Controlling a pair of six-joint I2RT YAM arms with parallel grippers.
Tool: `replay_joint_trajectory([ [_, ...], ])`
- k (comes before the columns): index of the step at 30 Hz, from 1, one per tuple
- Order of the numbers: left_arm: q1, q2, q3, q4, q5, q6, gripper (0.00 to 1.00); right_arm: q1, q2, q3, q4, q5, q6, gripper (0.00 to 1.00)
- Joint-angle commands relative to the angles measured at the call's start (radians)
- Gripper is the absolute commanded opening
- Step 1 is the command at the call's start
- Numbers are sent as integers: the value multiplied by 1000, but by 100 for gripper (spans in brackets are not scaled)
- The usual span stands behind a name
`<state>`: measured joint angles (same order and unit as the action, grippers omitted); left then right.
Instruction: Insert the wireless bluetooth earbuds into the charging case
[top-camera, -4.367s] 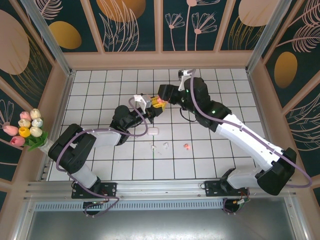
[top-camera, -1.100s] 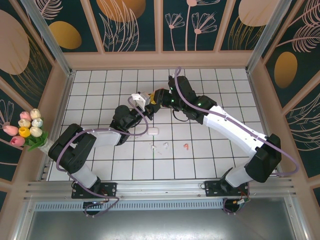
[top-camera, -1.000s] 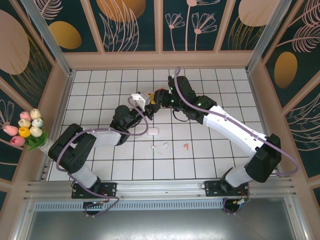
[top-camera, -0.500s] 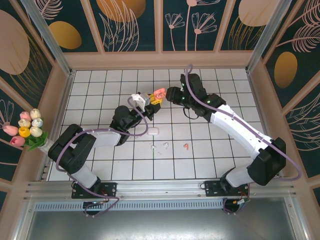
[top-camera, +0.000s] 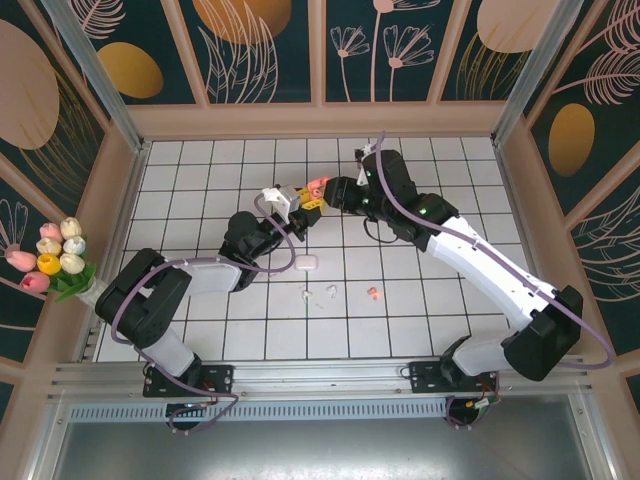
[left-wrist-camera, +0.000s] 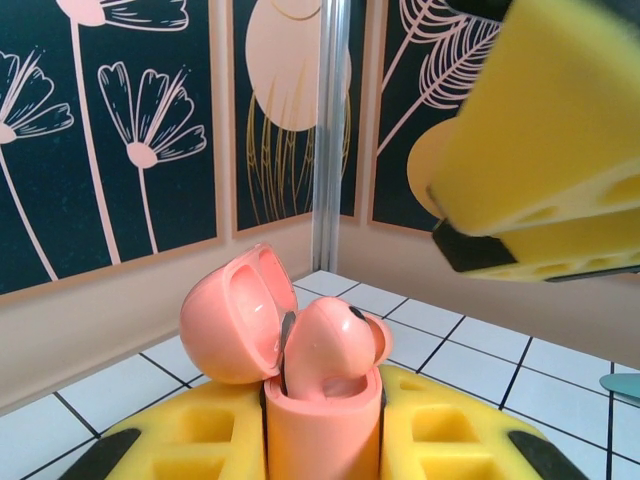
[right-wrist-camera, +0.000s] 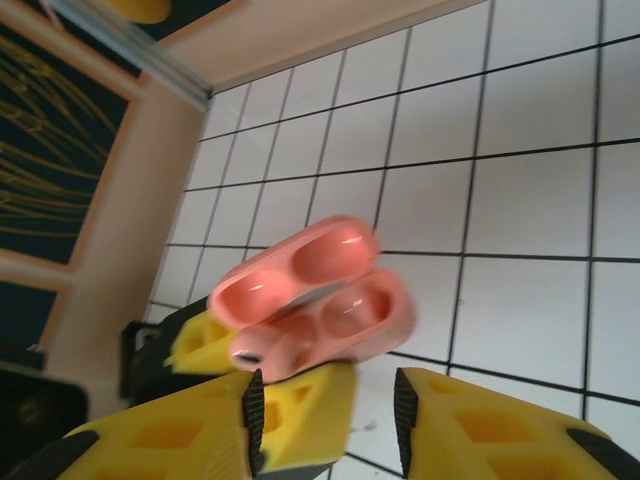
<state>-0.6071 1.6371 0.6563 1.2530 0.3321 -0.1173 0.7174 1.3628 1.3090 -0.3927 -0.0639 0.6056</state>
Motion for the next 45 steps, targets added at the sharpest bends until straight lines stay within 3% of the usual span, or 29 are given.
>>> replay_joint_trajectory([
  [1,0,-25,2,47,16,-1,0,22,-17,-29,17,-33,3,38],
  [9,0,-29,6,39,17,1,0,31,-1,-47,26,-41,8,24],
  [31,0,-28,-2,46,46,-2,0,-16,107,70,0,-30,-19,18],
  [40,0,-28,-4,53,50,-12,0,-42,66,42,16,-64,-8,18],
  [45,0,-36,-22,67,23,-9,0,-48,-65,-61,-10,-19,25,19],
])
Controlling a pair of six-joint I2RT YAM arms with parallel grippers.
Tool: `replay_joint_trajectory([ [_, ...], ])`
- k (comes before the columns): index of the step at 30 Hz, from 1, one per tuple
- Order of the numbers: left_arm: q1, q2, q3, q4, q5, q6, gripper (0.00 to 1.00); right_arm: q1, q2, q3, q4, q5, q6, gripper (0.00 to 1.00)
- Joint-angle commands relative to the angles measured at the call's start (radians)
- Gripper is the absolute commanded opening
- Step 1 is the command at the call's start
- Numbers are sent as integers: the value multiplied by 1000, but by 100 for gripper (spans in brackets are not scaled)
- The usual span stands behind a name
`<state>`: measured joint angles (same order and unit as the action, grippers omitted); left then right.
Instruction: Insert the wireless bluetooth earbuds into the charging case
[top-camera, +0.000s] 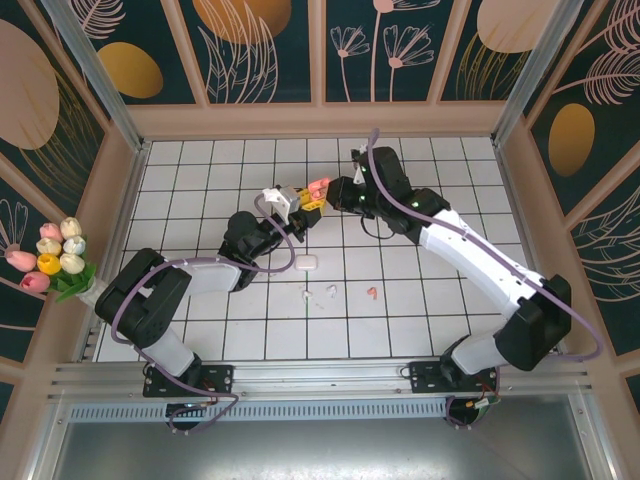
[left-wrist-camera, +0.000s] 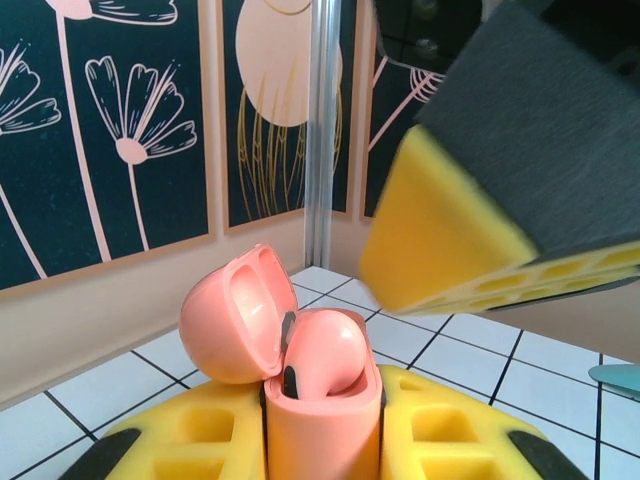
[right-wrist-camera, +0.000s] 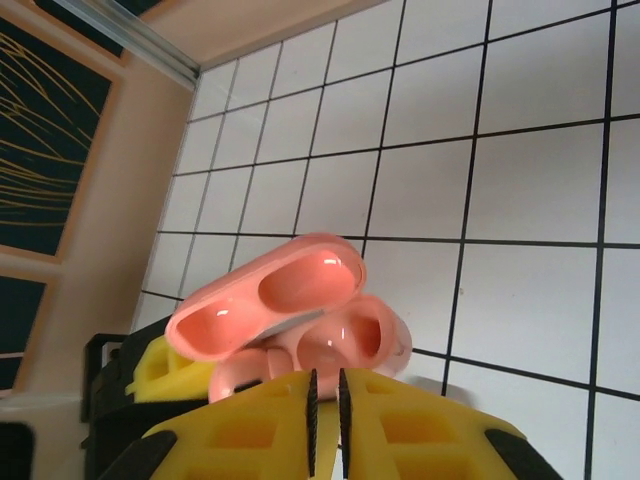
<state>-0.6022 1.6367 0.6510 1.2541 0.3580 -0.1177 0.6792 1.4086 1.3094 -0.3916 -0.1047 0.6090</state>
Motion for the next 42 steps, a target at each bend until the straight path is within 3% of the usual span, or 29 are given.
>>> replay_joint_trajectory([
  [1,-4,-38,-22,67,-9,-5,0,-14,-139,-102,-17,32,34,19],
  [4,-4,-46,-38,67,-24,8,0,-32,-222,-254,-54,90,81,24],
  [9,-2,-71,-66,61,-33,19,0,-23,-299,-480,-85,149,145,50],
  [17,-2,-105,-104,57,-37,19,0,13,-259,-657,-98,165,108,62],
  [32,-3,-120,-108,45,-42,18,0,28,-20,-679,62,126,47,64],
  [42,-3,-102,-102,59,-44,15,0,85,44,-615,45,96,30,58],
])
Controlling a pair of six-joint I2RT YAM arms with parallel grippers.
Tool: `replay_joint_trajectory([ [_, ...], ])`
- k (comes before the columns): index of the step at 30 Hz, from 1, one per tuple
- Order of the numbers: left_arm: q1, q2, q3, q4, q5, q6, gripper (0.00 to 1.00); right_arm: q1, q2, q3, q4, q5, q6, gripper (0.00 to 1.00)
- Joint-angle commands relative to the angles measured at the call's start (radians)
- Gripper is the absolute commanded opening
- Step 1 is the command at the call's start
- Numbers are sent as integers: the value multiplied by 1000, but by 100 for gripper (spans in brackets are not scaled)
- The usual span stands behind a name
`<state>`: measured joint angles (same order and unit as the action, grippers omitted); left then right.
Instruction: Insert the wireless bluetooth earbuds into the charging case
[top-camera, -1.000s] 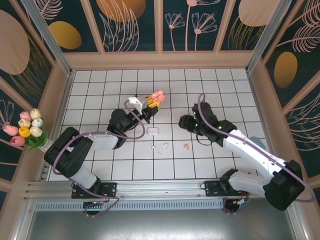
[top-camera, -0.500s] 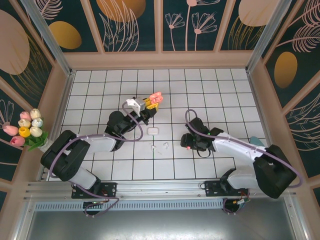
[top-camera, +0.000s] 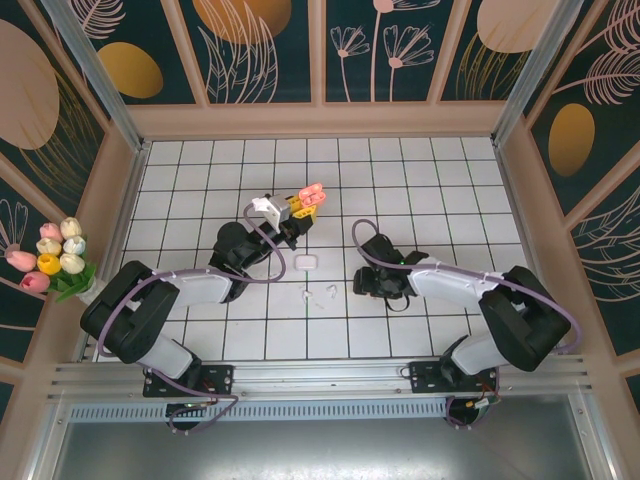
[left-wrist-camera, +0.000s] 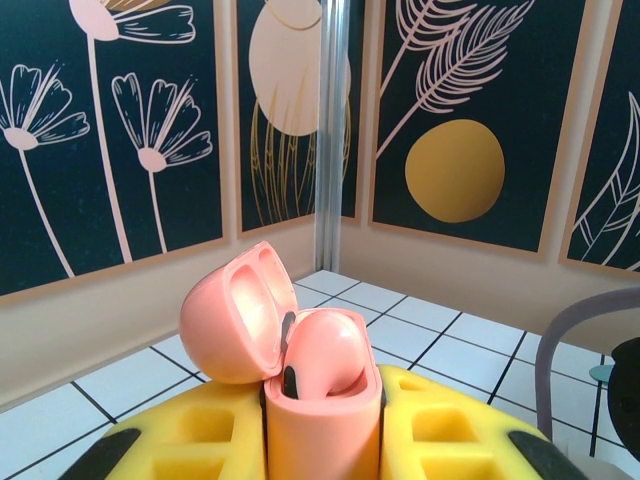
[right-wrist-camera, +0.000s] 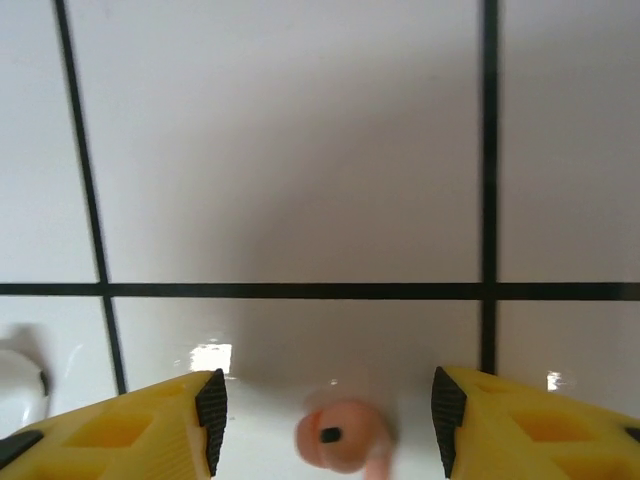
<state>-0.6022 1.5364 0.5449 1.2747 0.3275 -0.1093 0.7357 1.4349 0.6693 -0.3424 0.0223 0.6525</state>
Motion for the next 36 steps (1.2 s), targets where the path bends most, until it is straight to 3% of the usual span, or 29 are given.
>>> replay_joint_trajectory([
  [1,-4,-1,4,40,-14,7,0,39,19,28,-9,-34,-8,57],
  [7,-3,1,5,43,-15,8,0,84,30,36,-42,-23,31,55],
  [18,-3,1,7,46,-10,0,0,99,132,136,-191,145,93,56],
  [36,-2,39,6,104,-2,-20,0,136,208,181,-240,161,383,49],
])
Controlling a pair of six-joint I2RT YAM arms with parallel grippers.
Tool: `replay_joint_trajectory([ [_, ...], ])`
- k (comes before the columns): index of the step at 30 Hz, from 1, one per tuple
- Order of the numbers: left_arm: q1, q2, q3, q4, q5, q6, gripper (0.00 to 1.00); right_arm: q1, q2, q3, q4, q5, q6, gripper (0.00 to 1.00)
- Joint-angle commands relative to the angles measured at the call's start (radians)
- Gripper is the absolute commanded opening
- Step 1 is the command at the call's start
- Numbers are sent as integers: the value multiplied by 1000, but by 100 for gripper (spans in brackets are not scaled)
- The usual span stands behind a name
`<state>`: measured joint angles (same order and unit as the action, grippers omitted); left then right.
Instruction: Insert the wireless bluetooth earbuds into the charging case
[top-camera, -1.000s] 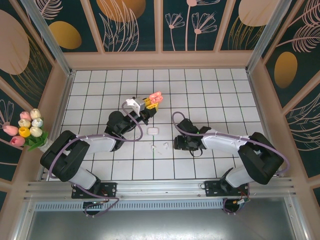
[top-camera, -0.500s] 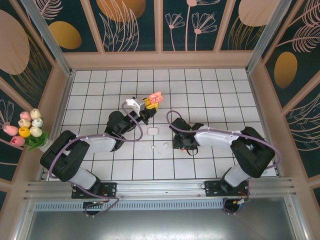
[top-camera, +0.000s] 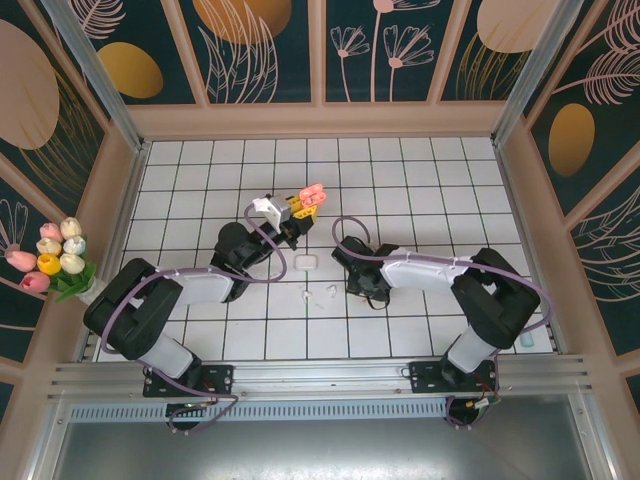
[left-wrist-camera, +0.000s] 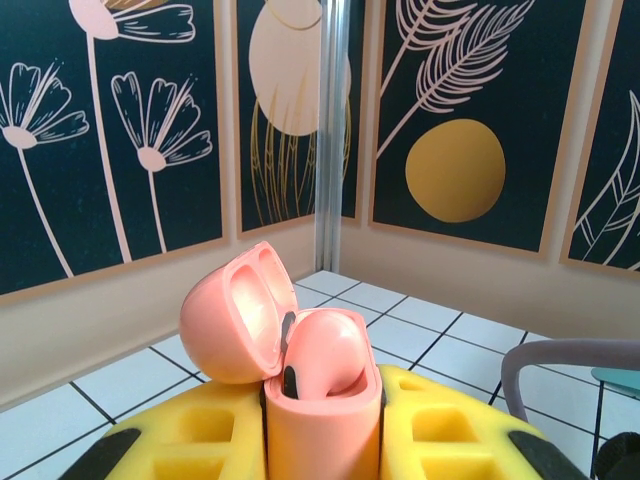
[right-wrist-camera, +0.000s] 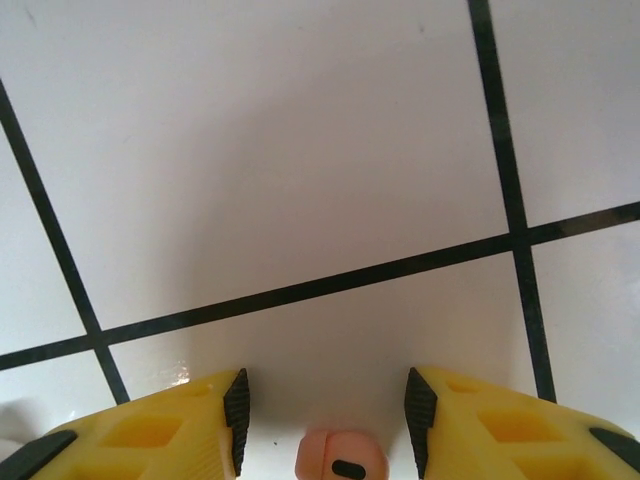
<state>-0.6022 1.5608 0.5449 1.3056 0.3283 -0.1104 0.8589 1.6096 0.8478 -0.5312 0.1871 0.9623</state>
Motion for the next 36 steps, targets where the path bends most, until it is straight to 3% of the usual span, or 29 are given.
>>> replay_joint_trajectory([
  [1,-3,15,5,77,-2,-20,0,15,33,6,-59,-3,80,48],
  [15,-3,25,3,98,1,-26,0,64,27,0,-112,-3,115,46],
  [36,-3,21,4,98,5,-28,0,38,55,19,-134,42,98,36],
])
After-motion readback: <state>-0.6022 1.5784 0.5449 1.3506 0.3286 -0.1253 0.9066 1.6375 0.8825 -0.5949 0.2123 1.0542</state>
